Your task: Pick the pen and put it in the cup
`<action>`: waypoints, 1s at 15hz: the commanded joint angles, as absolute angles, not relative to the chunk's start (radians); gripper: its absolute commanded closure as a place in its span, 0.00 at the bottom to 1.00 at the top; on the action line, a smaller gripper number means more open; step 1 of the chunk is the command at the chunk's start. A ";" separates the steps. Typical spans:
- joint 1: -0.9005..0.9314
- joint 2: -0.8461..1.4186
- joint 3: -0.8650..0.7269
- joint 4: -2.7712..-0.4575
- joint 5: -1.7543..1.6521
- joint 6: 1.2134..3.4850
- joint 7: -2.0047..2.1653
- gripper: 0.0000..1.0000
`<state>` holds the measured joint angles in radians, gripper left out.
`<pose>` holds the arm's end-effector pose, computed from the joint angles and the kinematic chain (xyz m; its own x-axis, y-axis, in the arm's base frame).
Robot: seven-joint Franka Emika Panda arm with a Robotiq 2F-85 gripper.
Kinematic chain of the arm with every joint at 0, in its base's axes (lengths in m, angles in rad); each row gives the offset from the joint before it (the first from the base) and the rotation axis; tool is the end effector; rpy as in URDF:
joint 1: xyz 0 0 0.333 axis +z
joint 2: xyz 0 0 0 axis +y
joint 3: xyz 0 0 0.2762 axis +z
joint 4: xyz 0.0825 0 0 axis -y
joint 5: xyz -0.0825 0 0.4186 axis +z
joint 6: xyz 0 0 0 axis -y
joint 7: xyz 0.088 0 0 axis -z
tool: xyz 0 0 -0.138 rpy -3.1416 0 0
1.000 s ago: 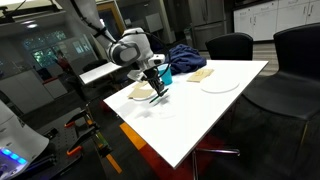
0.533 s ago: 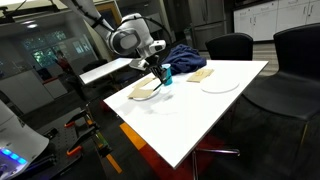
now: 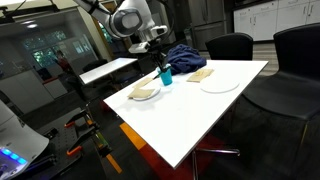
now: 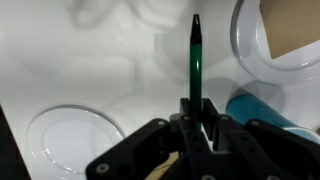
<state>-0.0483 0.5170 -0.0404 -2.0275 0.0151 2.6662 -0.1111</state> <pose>0.6135 -0.0561 0.1065 0.9926 0.0173 0.1199 0.0144 -0.9996 0.0249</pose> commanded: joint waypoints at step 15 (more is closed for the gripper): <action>-0.052 0.349 -0.059 -1.894 -0.092 2.236 -0.107 0.85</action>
